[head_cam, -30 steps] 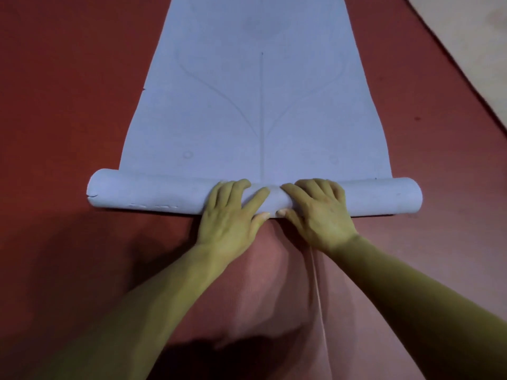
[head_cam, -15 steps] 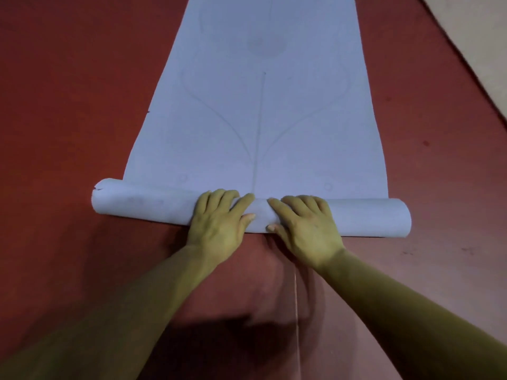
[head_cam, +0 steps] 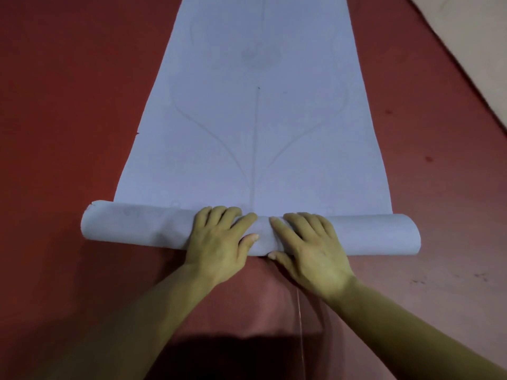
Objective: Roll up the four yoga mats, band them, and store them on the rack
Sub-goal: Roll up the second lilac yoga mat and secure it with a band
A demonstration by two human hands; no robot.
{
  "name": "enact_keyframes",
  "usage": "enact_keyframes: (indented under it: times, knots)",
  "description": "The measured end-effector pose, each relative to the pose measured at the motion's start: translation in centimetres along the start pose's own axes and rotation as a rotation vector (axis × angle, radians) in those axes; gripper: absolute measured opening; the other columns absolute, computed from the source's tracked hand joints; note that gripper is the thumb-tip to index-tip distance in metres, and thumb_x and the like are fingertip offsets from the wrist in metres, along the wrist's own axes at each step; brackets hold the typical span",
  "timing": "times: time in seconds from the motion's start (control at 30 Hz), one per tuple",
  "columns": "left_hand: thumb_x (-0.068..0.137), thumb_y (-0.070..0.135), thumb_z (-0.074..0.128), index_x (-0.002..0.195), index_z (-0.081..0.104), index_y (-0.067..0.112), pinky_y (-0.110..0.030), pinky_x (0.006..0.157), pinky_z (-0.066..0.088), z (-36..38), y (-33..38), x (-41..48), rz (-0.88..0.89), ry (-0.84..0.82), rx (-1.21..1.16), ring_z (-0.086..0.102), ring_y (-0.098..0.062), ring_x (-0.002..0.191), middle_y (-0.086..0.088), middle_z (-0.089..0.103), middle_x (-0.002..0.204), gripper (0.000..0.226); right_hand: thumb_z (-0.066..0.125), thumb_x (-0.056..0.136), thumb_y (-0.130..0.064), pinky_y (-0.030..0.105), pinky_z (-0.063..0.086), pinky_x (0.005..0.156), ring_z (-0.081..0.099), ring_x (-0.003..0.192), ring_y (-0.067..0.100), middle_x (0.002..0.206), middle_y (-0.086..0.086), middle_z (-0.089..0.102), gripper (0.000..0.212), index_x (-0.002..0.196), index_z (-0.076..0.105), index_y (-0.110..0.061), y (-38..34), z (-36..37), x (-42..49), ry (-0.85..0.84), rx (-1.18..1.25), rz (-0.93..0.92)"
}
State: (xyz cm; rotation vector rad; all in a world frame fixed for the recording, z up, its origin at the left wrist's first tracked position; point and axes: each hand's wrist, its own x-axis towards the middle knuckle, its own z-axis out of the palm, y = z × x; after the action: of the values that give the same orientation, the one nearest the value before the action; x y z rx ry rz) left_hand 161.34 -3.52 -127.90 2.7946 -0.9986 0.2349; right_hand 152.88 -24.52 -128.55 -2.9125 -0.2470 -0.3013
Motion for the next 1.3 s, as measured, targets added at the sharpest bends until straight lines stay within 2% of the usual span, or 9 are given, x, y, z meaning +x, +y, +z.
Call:
enact_keyframes:
  times: [0.2,0.37,0.5,0.6,0.77,0.93,1.0,1.13,1.3]
  knots:
    - [0.095,0.05,0.043,0.135,0.061,0.025,-0.054,0.11,0.03,0.1,0.9,-0.9,-0.102,-0.03,0.004,0.054,-0.034,0.124,-0.013,0.058,0.134,0.051,0.053,0.095,-0.053,0.045,0.052,0.088,0.065,0.096,0.032,0.113,0.003,0.069,0.053,0.13,0.067,-0.016,0.7,-0.5,2.5,-0.068,-0.026,0.013]
    - [0.095,0.047,0.044,0.133,0.065,0.028,-0.055,0.112,0.032,0.5,0.3,-0.1,-0.075,-0.056,-0.003,0.057,-0.034,0.121,-0.01,0.061,0.131,0.047,0.043,0.096,-0.058,0.044,0.051,0.091,0.065,0.102,0.031,0.116,0.004,0.069,0.061,0.134,0.065,-0.015,1.1,-0.9,3.6,-0.113,-0.014,0.033]
    - [0.095,0.046,0.046,0.128,0.068,0.026,-0.051,0.107,0.034,0.6,-0.1,1.4,-0.055,-0.015,0.009,0.059,-0.031,0.113,-0.007,0.064,0.124,0.044,0.049,0.097,-0.059,0.047,0.045,0.103,0.057,0.12,0.033,0.134,0.009,0.061,0.059,0.135,0.063,-0.016,1.0,-0.5,2.9,-0.015,0.01,0.036]
    - [0.096,0.047,0.044,0.128,0.067,0.025,-0.051,0.107,0.034,0.6,-0.4,2.1,-0.043,0.001,0.017,0.059,-0.03,0.113,-0.007,0.065,0.124,0.046,0.049,0.096,-0.064,0.047,0.043,0.105,0.056,0.119,0.033,0.131,0.007,0.061,0.065,0.137,0.063,-0.016,1.3,-0.2,2.8,-0.032,0.046,0.042]
    - [0.097,0.047,0.044,0.141,0.056,0.026,-0.053,0.113,0.027,1.3,-0.3,1.3,-0.061,0.06,0.034,0.048,-0.033,0.13,-0.014,0.055,0.14,0.05,0.049,0.099,-0.06,0.047,0.045,0.103,0.059,0.117,0.032,0.128,0.006,0.064,0.059,0.136,0.064,-0.016,1.6,0.2,3.6,0.018,0.017,0.043]
    - [0.098,0.047,0.043,0.132,0.065,0.028,-0.056,0.113,0.028,1.8,-0.2,2.1,-0.079,0.023,0.088,0.055,-0.035,0.122,-0.01,0.06,0.132,0.045,0.047,0.101,-0.055,0.048,0.04,0.106,0.055,0.122,0.034,0.133,0.009,0.061,0.056,0.14,0.061,-0.016,1.5,0.5,4.0,0.052,-0.048,0.046]
    - [0.098,0.047,0.043,0.13,0.065,0.027,-0.056,0.111,0.032,1.7,-0.6,3.0,-0.067,0.013,0.09,0.056,-0.034,0.118,-0.009,0.061,0.131,0.044,0.056,0.1,-0.049,0.049,0.038,0.108,0.052,0.125,0.034,0.135,0.011,0.057,0.052,0.14,0.059,-0.016,1.1,1.0,3.8,0.09,-0.047,0.035]
    - [0.099,0.048,0.039,0.13,0.064,0.026,-0.055,0.107,0.037,1.5,-1.0,4.6,-0.063,-0.012,0.076,0.057,-0.033,0.114,-0.007,0.063,0.127,0.046,0.064,0.096,-0.048,0.054,0.043,0.108,0.055,0.122,0.035,0.13,0.012,0.061,0.051,0.134,0.064,-0.013,1.2,1.6,4.1,0.114,-0.04,0.03]
    - [0.098,0.049,0.043,0.132,0.059,0.023,-0.051,0.108,0.034,1.8,-1.6,4.5,-0.053,0.095,0.023,0.052,-0.033,0.12,-0.011,0.058,0.133,0.046,0.064,0.096,-0.046,0.046,0.046,0.1,0.06,0.111,0.033,0.122,0.007,0.066,0.047,0.13,0.068,-0.013,2.2,1.6,6.0,0.146,0.001,0.036]
